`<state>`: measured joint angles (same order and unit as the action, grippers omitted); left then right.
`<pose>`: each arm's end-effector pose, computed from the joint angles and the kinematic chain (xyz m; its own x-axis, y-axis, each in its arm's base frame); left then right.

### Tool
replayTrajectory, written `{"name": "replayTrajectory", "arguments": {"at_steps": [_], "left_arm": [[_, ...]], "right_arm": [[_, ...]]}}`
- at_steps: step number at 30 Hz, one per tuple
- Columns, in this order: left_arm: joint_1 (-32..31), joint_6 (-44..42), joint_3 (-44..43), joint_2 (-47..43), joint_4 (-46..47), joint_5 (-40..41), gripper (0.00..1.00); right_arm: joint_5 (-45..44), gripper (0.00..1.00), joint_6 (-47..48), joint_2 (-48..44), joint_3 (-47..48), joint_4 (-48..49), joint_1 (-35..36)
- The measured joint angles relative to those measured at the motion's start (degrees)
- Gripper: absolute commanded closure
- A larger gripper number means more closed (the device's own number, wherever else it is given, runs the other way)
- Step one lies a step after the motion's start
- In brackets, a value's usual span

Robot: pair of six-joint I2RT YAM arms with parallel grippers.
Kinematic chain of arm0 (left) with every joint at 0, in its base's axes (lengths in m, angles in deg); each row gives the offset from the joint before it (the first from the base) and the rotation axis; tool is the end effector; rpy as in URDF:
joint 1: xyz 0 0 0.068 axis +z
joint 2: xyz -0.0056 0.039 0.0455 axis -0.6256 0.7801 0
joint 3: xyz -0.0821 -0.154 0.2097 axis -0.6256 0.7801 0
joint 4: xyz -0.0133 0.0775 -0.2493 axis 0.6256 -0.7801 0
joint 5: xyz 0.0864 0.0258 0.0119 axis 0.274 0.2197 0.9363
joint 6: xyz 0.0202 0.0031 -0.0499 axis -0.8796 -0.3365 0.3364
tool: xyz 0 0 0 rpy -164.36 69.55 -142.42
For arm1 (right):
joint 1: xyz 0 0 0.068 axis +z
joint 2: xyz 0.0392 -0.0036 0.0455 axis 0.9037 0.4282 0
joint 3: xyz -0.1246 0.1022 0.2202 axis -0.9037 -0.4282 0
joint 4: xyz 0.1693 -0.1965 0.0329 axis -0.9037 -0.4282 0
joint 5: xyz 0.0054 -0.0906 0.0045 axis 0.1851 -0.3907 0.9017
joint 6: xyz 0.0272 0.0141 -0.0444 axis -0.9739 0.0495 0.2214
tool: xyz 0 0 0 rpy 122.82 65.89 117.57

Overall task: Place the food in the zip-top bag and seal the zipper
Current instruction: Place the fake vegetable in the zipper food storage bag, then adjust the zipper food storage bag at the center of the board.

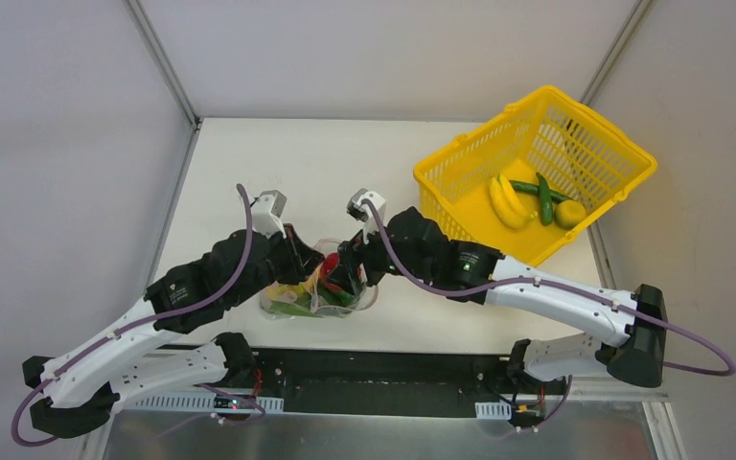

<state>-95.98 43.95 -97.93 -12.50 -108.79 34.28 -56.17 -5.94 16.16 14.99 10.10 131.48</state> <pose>0.0851 -0.1123 0.3712 -0.5732 -0.3228 -0.7531 0.3485 0.7358 -0.5806 0.1151 0.2738 0.3618 -0.1809 -0.2381 -0.9543 -0.9273 0.3647 0.0847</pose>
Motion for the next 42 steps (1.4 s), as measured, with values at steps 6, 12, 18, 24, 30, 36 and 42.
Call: {"name": "replayTrajectory", "arguments": {"at_steps": [6,12,18,24,30,36,42], "left_arm": [[0.0,0.4,0.0,-0.7,0.2,-0.2,1.00],[0.0,0.4,0.0,-4.0,0.0,0.9,1.00],[0.0,0.4,0.0,-6.6,-0.9,2.8,1.00],[0.0,0.7,0.6,-7.6,-1.2,3.9,1.00],[0.0,0.9,1.1,-8.4,-1.2,4.6,1.00],[0.0,0.9,1.1,-8.0,-1.1,5.1,1.00],[0.0,0.9,1.1,-6.3,-0.8,5.1,1.00]], "right_arm": [[-3.3,0.32,0.8,3.6,0.1,1.6,1.4],[-1.8,0.10,-0.1,4.4,0.1,3.1,1.5],[3.0,0.07,-1.3,1.7,0.0,5.7,1.5],[4.0,0.08,-1.6,-4.3,-0.5,6.8,1.5],[-4.4,0.19,-1.8,-13.5,-4.1,6.0,1.5],[-10.2,0.32,-4.7,-11.9,-5.6,1.2,1.4],[-10.3,0.64,-8.4,-5.4,-6.8,-2.7,1.4]]}}
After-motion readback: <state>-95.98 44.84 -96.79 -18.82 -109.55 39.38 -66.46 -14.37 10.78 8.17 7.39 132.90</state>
